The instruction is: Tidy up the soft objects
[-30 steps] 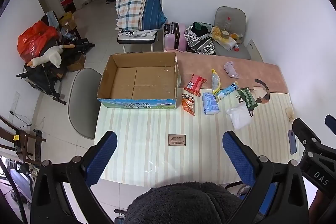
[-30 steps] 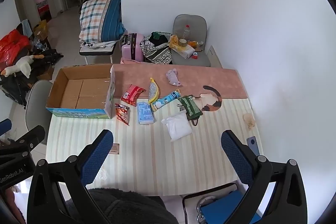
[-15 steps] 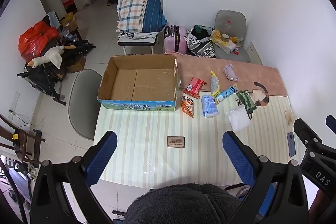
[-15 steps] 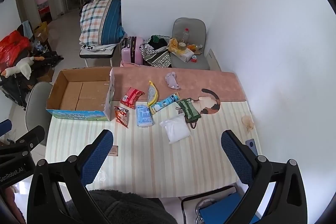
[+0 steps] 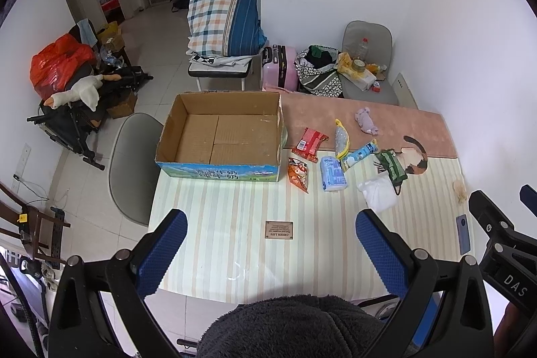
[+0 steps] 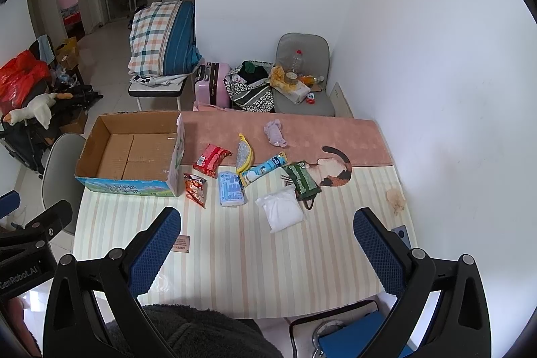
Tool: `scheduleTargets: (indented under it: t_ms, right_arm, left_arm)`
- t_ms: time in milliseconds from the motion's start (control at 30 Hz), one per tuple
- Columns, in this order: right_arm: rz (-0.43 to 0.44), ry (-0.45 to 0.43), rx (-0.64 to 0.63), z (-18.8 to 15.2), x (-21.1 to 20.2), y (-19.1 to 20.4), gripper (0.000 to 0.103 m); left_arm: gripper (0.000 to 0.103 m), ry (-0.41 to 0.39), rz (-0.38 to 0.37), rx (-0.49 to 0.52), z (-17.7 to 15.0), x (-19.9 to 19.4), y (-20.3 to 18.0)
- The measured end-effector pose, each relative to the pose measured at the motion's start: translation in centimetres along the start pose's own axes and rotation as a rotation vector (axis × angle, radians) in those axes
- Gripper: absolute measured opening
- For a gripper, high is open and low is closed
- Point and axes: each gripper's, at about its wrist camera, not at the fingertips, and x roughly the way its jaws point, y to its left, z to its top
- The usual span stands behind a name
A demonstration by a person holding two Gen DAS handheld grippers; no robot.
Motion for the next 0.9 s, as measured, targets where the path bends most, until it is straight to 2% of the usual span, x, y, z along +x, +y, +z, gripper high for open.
scheduleTargets:
  t_ms: [900]
  right_arm:
    - [0.005, -0.002, -0.011, 0.12, -0.08, 0.92, 0.103]
  left_arm:
    - [0.103, -0.009, -0.002, -0.005, 0.14, 0.07, 0.04]
